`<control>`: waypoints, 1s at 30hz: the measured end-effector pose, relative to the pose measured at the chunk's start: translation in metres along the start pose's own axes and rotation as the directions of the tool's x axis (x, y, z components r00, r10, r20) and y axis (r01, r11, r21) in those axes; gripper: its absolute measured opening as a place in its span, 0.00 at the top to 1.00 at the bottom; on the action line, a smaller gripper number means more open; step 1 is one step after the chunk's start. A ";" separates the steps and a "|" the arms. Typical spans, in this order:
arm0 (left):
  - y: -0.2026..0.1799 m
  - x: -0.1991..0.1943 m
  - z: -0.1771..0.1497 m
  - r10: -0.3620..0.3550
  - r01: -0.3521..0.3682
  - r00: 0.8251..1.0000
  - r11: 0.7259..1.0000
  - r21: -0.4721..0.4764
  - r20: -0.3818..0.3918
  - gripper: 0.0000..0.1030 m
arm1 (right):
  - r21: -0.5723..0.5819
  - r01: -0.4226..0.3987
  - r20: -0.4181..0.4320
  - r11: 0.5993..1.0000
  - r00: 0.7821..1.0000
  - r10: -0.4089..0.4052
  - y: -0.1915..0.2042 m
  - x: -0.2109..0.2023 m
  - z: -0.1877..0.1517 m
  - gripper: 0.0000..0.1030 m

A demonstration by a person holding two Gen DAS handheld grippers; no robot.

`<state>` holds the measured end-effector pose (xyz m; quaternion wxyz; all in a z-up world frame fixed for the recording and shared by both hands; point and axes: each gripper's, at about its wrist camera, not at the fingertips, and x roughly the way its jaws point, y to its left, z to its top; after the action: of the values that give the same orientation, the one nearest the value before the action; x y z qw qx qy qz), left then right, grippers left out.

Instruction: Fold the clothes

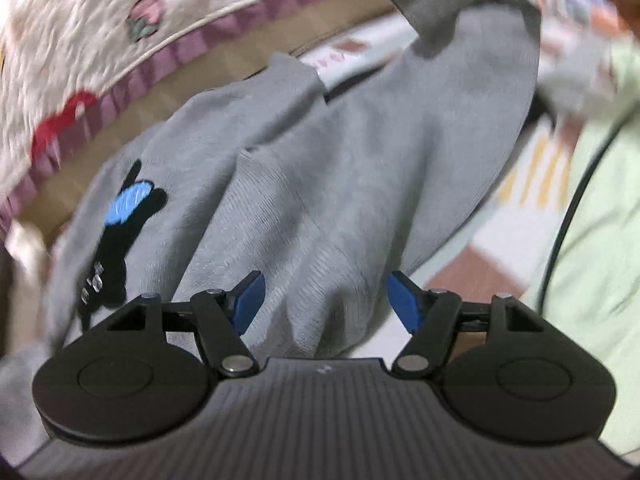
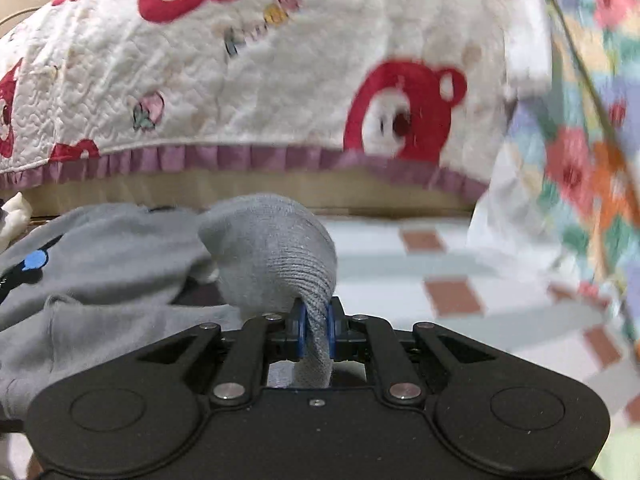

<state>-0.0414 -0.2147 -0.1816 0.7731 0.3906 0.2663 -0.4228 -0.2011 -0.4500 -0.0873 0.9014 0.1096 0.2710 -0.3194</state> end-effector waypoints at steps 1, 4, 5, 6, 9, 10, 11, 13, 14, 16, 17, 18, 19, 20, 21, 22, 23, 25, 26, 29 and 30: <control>-0.005 0.007 -0.001 0.038 -0.037 0.999 0.999 0.017 -0.016 0.34 | 0.017 -0.009 -0.018 1.000 1.000 0.010 -0.002 0.004 -0.004 0.89; 0.004 0.015 0.001 0.031 -0.033 0.999 0.997 -0.069 -0.033 0.30 | 0.057 -0.032 -0.062 0.998 0.997 0.035 -0.007 0.017 -0.015 0.87; 0.010 0.016 0.001 0.007 -0.012 0.999 0.994 -0.108 -0.047 0.34 | 0.071 -0.032 -0.071 0.997 0.997 0.037 -0.010 0.020 -0.018 0.87; 0.016 0.018 0.001 -0.026 0.017 0.998 0.989 -0.150 -0.062 0.58 | 0.086 -0.029 -0.079 0.996 0.996 0.036 -0.013 0.022 -0.022 0.83; 0.027 0.018 0.004 -0.069 0.050 0.995 0.970 -0.238 -0.071 0.77 | 0.097 -0.008 -0.120 0.995 0.993 0.020 -0.017 0.032 -0.033 0.65; 0.029 0.017 0.005 -0.057 0.038 0.996 0.968 -0.250 -0.070 0.77 | 0.081 -0.005 -0.135 0.997 0.991 0.016 -0.017 0.033 -0.037 0.52; 0.029 0.018 0.004 -0.051 0.032 0.996 0.966 -0.257 -0.067 0.77 | 0.065 -0.003 -0.149 0.998 0.989 0.013 -0.017 0.035 -0.041 0.47; 0.029 0.019 0.003 -0.041 0.023 0.997 0.962 -0.272 -0.059 0.72 | 0.051 -0.007 -0.182 0.999 0.983 0.016 -0.017 0.039 -0.050 0.39; 0.028 0.020 0.000 -0.040 0.023 0.997 0.962 -0.272 -0.058 0.70 | 0.067 -0.020 -0.204 0.998 0.978 0.034 -0.019 0.043 -0.055 0.37; 0.026 0.025 -0.004 -0.032 0.013 0.997 0.964 -0.267 -0.065 0.59 | 0.114 -0.015 -0.200 0.993 0.979 0.038 -0.022 0.045 -0.064 0.32; 0.024 0.027 -0.006 -0.022 0.003 0.997 0.965 -0.264 -0.068 0.56 | 0.133 -0.011 -0.195 0.991 0.980 0.037 -0.023 0.046 -0.067 0.30; 0.023 0.028 -0.006 -0.005 -0.011 0.998 0.965 -0.260 -0.063 0.51 | 0.125 -0.015 -0.187 0.992 0.982 0.038 -0.020 0.048 -0.068 0.27; 0.022 0.029 -0.007 0.012 -0.027 0.998 0.966 -0.257 -0.057 0.47 | 0.101 -0.022 -0.174 0.995 0.984 0.039 -0.016 0.050 -0.067 0.33; 0.021 0.028 -0.009 0.021 -0.035 0.998 0.964 -0.263 -0.054 0.47 | 0.076 -0.029 -0.161 0.997 0.986 0.041 -0.011 0.052 -0.067 0.46; 0.022 0.028 -0.007 0.010 -0.024 0.998 0.961 -0.276 -0.055 0.62 | 0.040 -0.038 -0.143 0.998 0.989 0.044 -0.007 0.054 -0.065 0.80; 0.023 0.028 -0.006 -0.005 -0.012 0.998 0.957 -0.289 -0.058 0.80 | 0.004 -0.061 -0.125 0.998 0.990 0.061 -0.004 0.056 -0.057 0.87; 0.023 0.026 -0.003 -0.008 -0.014 0.997 0.954 -0.299 -0.071 0.81 | -0.007 -0.083 -0.092 0.996 0.992 0.082 -0.004 0.053 -0.045 0.88; 0.020 0.013 0.005 0.031 -0.046 0.998 0.957 -0.288 -0.056 0.83 | 0.001 -0.112 0.002 0.994 0.994 0.112 -0.008 0.041 -0.015 0.90; 0.018 -0.001 0.010 0.044 -0.051 0.998 0.959 -0.279 -0.033 0.83 | -0.001 -0.119 0.052 0.993 0.992 0.118 -0.010 0.032 0.002 0.90; 0.019 -0.045 0.028 0.026 -0.016 0.999 0.961 -0.277 0.032 0.84 | -0.011 -0.109 0.219 0.994 0.970 0.109 -0.030 -0.010 0.055 0.92; 0.020 -0.062 0.036 -0.009 0.027 0.998 0.961 -0.274 0.067 0.84 | -0.016 -0.099 0.266 0.995 0.959 0.099 -0.040 -0.025 0.068 0.92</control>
<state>-0.0524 -0.2102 -0.1087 0.8243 0.2629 0.3006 -0.4013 -0.2138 -0.4934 -0.0178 0.9447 0.0780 0.1417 -0.2854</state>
